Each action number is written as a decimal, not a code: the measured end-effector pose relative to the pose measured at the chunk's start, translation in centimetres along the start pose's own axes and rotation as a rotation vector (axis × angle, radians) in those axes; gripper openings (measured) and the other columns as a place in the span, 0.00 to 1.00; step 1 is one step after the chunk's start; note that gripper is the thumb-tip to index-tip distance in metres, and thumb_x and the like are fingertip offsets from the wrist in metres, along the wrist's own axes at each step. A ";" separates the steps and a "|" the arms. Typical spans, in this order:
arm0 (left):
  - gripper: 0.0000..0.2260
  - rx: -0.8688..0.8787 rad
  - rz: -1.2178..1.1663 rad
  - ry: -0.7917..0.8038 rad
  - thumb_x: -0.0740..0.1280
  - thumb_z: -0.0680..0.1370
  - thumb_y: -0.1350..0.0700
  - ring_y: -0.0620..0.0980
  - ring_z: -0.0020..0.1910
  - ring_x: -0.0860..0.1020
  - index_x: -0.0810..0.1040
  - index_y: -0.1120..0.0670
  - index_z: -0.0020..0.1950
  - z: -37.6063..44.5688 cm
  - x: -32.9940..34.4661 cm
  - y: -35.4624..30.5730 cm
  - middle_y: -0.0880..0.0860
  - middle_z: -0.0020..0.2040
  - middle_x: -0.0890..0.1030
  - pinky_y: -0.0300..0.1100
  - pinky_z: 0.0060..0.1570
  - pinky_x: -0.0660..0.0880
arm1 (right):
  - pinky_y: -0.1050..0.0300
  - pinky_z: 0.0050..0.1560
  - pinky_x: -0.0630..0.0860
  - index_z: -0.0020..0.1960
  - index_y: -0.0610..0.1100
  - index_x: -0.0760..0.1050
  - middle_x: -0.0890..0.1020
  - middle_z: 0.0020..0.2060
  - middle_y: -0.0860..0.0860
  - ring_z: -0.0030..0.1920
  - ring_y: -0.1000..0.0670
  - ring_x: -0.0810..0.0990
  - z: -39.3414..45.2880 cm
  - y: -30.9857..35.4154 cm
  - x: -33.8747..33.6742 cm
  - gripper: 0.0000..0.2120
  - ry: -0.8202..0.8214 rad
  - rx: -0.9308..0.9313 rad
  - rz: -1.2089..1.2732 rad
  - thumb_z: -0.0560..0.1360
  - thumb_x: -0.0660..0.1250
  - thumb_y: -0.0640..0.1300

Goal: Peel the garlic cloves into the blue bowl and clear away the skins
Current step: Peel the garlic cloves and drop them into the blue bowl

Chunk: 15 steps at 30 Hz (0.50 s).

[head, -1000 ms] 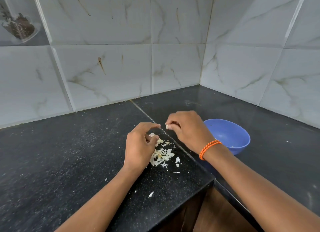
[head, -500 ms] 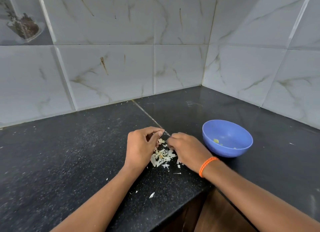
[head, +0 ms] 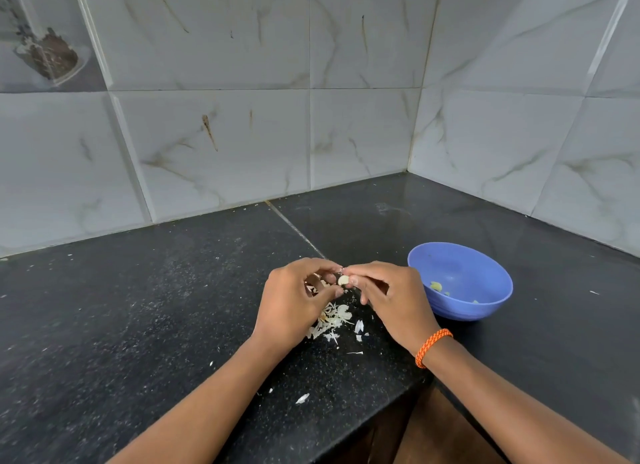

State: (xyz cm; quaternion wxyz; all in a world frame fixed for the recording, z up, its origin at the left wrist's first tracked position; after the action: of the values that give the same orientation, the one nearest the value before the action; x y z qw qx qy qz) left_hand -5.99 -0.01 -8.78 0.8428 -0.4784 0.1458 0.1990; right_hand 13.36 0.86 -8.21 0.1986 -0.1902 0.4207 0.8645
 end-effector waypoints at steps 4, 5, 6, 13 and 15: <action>0.06 0.019 0.073 -0.038 0.82 0.76 0.49 0.41 0.43 0.85 0.90 0.42 0.52 -0.2 -0.1 0.0 0.36 0.45 0.87 0.48 0.46 0.83 | 0.62 0.37 0.78 0.59 0.49 0.87 0.87 0.35 0.59 0.30 0.55 0.80 -0.2 -0.2 0.3 0.11 -0.031 0.100 0.133 0.80 0.74 0.38; 0.05 0.018 0.068 -0.045 0.81 0.76 0.50 0.40 0.43 0.85 0.90 0.43 0.52 -0.2 0.0 0.0 0.36 0.45 0.87 0.48 0.46 0.83 | 0.62 0.36 0.78 0.57 0.48 0.88 0.87 0.36 0.58 0.30 0.54 0.81 -0.2 -0.3 0.3 0.10 -0.031 0.100 0.146 0.80 0.74 0.38; 0.05 0.017 0.048 -0.048 0.81 0.77 0.51 0.40 0.43 0.86 0.90 0.43 0.51 -0.2 0.0 0.0 0.36 0.45 0.88 0.49 0.47 0.84 | 0.63 0.36 0.77 0.55 0.47 0.88 0.87 0.36 0.58 0.31 0.54 0.82 -0.3 -0.2 0.3 0.08 -0.030 0.091 0.147 0.80 0.74 0.38; 0.05 -0.003 0.017 -0.101 0.79 0.79 0.56 0.40 0.42 0.86 0.91 0.45 0.52 -0.2 -0.3 0.2 0.37 0.43 0.88 0.50 0.46 0.85 | 0.62 0.43 0.81 0.55 0.48 0.87 0.87 0.47 0.58 0.46 0.55 0.86 -0.3 0.1 0.6 0.07 -0.023 -0.049 0.007 0.77 0.77 0.41; 0.04 0.012 0.026 -0.081 0.78 0.80 0.54 0.39 0.41 0.86 0.91 0.44 0.52 -0.2 -0.2 0.0 0.37 0.43 0.88 0.49 0.45 0.85 | 0.62 0.44 0.81 0.53 0.48 0.87 0.87 0.46 0.58 0.46 0.54 0.86 -0.2 0.1 0.6 0.05 -0.037 -0.058 -0.006 0.78 0.77 0.41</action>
State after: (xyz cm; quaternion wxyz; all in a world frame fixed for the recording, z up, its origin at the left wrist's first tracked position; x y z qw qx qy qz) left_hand -6.13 -0.22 -8.80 0.8482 -0.4628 0.1192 0.2284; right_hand 12.84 0.77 -8.58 0.2033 -0.1813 0.3912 0.8791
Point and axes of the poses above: each hand's wrist, its own z-axis towards the middle knuckle, its own x-axis out of the palm, y = z × x, the point moved 2 cm from there along z, towards the middle knuckle
